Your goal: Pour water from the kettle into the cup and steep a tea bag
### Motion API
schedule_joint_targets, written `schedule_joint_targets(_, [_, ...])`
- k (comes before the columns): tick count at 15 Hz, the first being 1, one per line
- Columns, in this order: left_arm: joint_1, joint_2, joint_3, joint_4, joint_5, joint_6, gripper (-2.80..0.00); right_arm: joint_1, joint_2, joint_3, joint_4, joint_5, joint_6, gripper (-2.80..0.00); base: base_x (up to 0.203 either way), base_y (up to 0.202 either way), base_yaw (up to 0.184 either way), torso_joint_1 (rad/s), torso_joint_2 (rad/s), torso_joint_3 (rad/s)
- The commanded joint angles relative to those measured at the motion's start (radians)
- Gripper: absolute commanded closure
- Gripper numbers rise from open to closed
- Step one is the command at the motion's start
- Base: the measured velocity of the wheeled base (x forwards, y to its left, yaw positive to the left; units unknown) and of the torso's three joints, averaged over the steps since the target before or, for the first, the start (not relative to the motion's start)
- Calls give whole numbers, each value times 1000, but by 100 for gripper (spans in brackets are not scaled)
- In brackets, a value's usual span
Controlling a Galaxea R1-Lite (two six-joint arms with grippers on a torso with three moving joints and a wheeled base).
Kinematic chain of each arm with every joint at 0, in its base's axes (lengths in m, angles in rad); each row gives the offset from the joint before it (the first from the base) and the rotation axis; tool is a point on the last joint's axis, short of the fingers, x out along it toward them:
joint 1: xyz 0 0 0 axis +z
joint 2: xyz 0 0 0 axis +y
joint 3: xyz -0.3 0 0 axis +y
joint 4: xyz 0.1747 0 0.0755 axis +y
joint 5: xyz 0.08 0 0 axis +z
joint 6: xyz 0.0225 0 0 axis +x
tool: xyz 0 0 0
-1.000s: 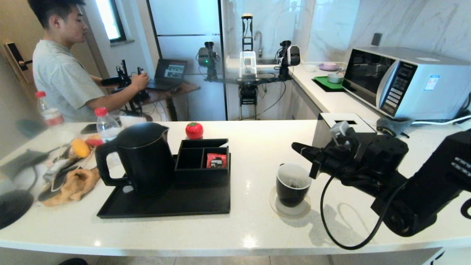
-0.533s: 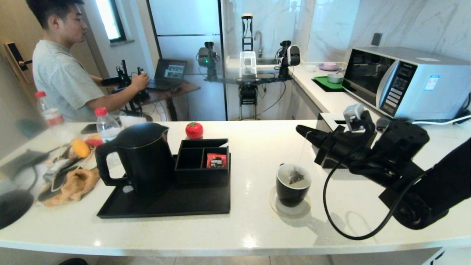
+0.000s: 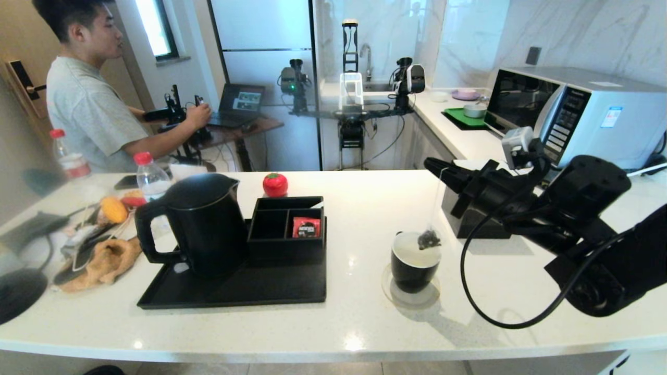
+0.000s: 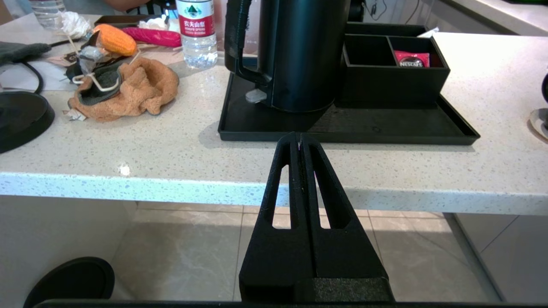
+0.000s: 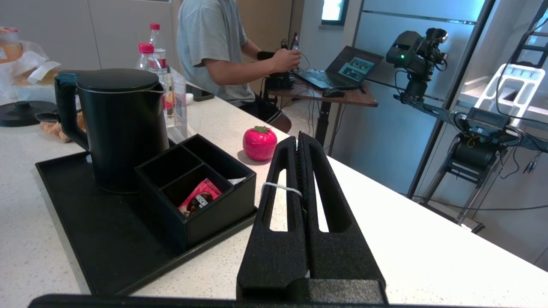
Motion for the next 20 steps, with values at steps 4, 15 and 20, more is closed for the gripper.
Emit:
schedule_joint_targets(4, [0, 0, 0, 0, 0, 0, 0, 0, 6, 10, -43, 5, 0, 0, 0, 0, 0, 0, 0, 0])
schedule_joint_targets(15, [0, 0, 0, 0, 0, 0, 0, 2, 167, 70, -44, 1, -32, 0, 0, 0, 0, 0, 0, 0])
schedule_joint_targets(20, [0, 0, 0, 0, 0, 0, 0, 3, 201, 69, -44, 1, -33, 0, 0, 0, 0, 0, 0, 0])
